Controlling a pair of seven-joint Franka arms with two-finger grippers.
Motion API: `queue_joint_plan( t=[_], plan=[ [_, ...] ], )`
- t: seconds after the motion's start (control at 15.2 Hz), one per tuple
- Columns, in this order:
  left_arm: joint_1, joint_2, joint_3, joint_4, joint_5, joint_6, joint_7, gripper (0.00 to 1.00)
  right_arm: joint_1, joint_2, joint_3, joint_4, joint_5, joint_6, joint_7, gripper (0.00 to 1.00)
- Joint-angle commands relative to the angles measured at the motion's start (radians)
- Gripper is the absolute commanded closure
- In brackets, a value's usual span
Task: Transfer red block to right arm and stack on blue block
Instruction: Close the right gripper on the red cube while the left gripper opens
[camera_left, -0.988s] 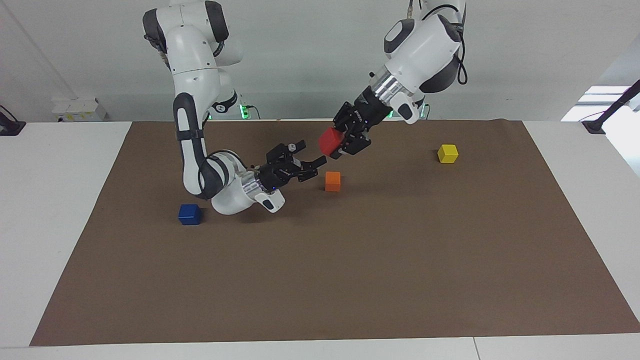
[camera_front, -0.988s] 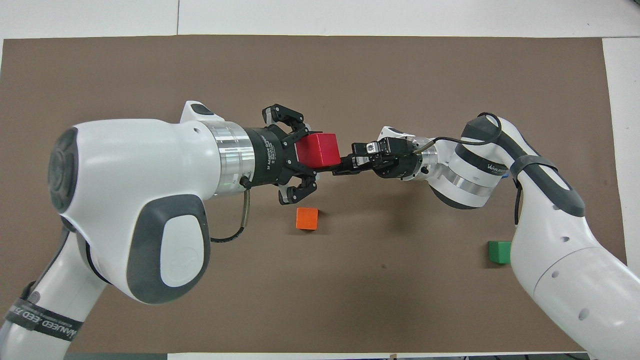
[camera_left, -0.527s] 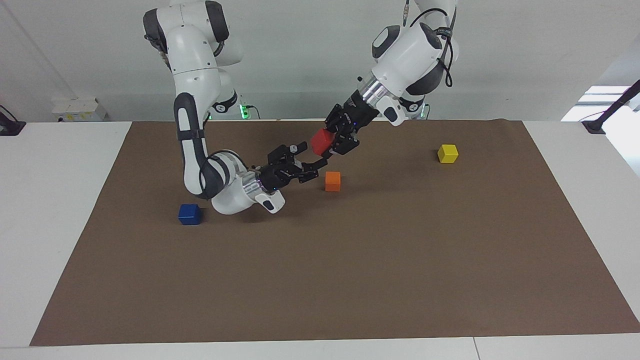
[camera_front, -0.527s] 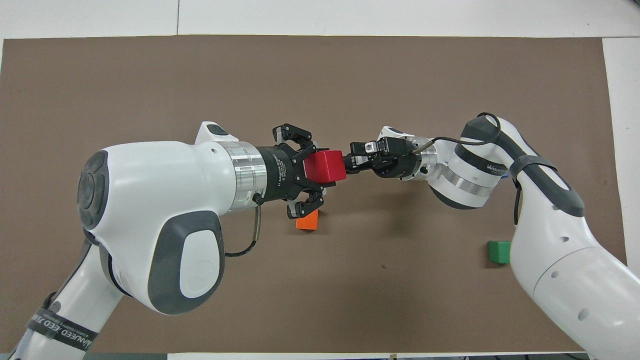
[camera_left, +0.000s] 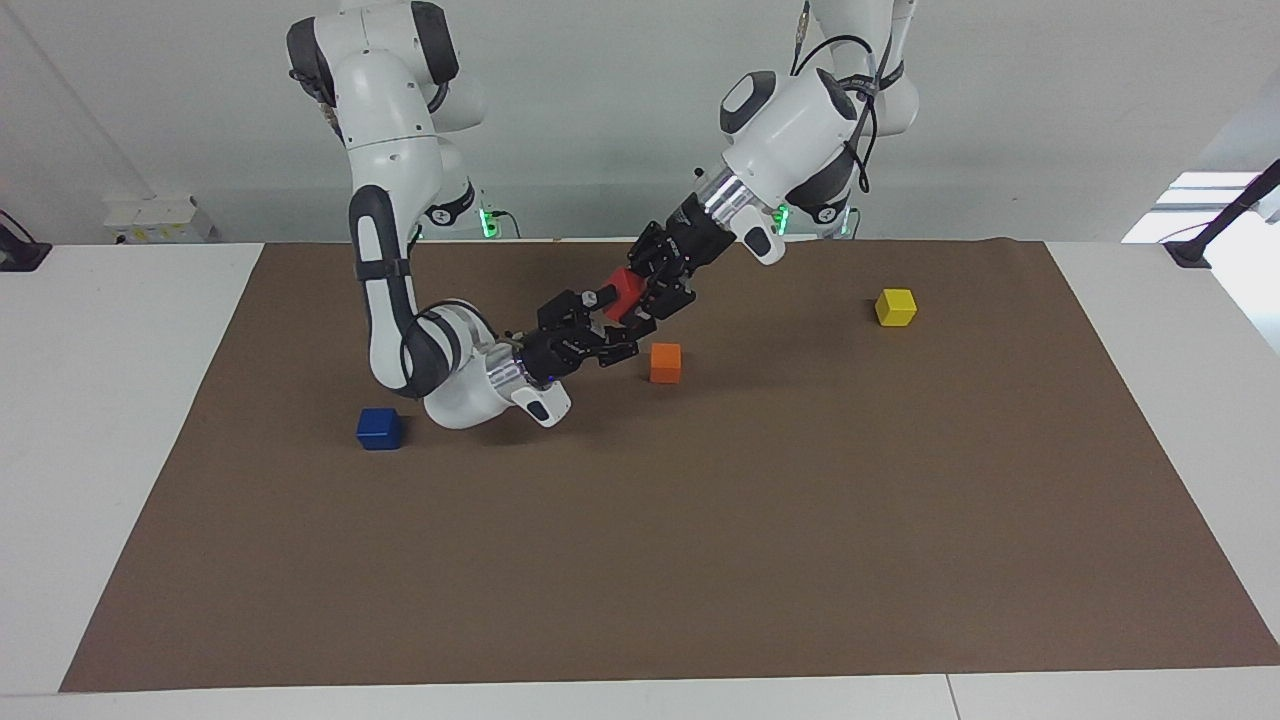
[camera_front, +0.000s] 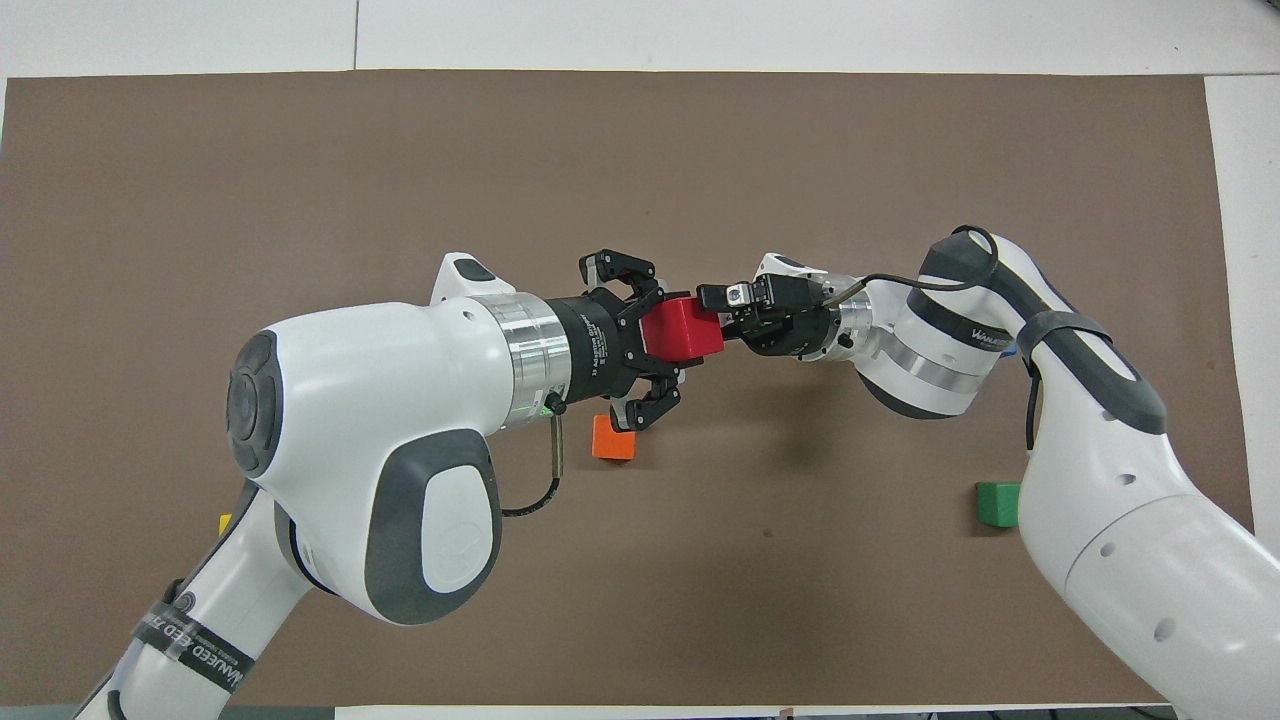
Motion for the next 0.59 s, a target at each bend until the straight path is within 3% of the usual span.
queue_joint_plan(
  t=[0.0,0.2,0.33,0.4,0.53],
  plan=[
    [-0.024,0.004,0.011,-0.013,-0.035,0.045,0.029,1.0,0.007,-0.008,0.002,-0.006,0.019,0.032,-0.025,0.1],
    [-0.021,0.003,0.011,-0.015,-0.035,0.042,0.029,1.0,0.008,-0.008,0.002,-0.005,0.019,0.036,-0.025,0.22],
    [-0.019,0.003,0.011,-0.016,-0.035,0.039,0.03,1.0,0.007,-0.01,0.001,-0.005,0.019,0.046,-0.022,0.51],
    [-0.018,0.001,0.011,-0.016,-0.033,0.037,0.03,1.0,0.007,-0.01,0.001,-0.005,0.019,0.055,-0.019,0.95],
    [-0.016,0.001,0.011,-0.016,-0.035,0.031,0.03,1.0,0.007,-0.015,0.001,-0.005,0.019,0.062,-0.014,1.0]
  ],
)
